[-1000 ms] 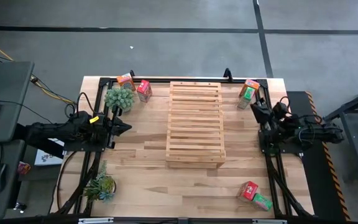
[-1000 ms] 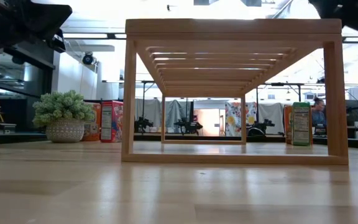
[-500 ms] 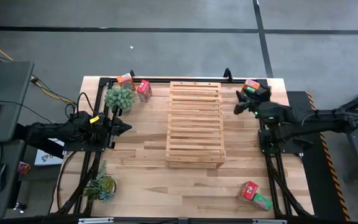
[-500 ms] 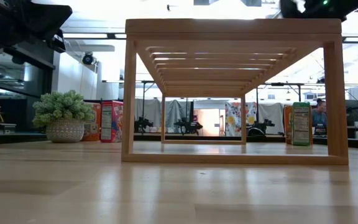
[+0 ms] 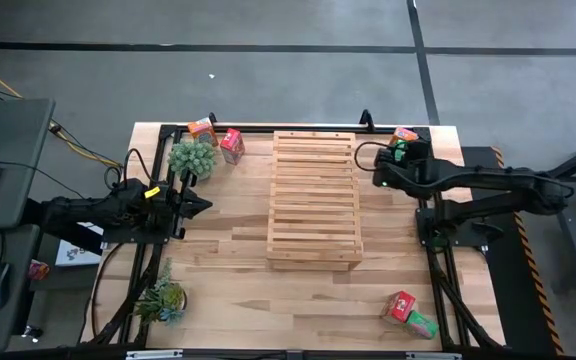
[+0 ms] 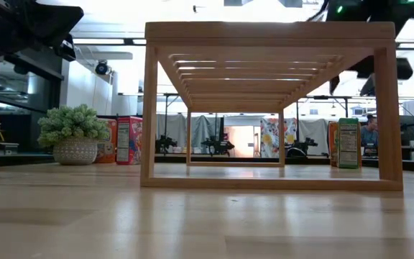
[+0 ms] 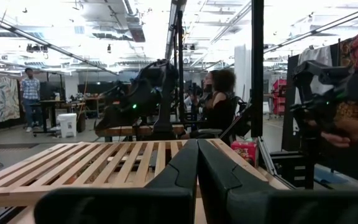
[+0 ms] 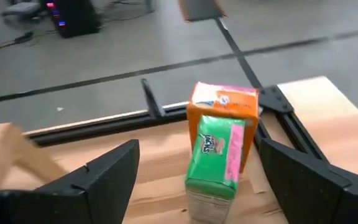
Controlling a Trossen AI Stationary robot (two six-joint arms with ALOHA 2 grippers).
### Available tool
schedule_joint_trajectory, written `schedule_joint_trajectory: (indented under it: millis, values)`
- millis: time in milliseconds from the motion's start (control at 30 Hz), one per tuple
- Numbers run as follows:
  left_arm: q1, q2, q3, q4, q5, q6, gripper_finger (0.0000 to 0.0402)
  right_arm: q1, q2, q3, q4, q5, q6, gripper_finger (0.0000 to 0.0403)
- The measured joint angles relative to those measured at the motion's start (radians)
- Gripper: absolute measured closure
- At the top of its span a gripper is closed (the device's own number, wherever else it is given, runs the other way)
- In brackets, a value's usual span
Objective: Stack cereal on shelf
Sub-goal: Put the top green cereal box on the shelf
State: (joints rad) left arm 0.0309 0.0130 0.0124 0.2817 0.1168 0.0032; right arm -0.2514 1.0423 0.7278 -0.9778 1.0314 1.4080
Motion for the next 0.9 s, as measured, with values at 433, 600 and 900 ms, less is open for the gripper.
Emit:
schedule_joint_trajectory:
  millis: [433,600,900]
  values:
    - [0.000,0.000,0.000,0.000,0.000,0.000,0.0401,-0.122,0.164,-0.025,0.067,-0.064,0.020,0.0077]
    - [0.000,0.000,0.000,0.000,0.000,0.000,0.0401,-0.153,0.237,-0.025,0.069,-0.079,0.070,0.0077]
    - [0.000,0.000,0.000,0.000,0.000,0.000,0.0401,-0.205,0.340,-0.025,0.096,-0.129,0.072,0.0077]
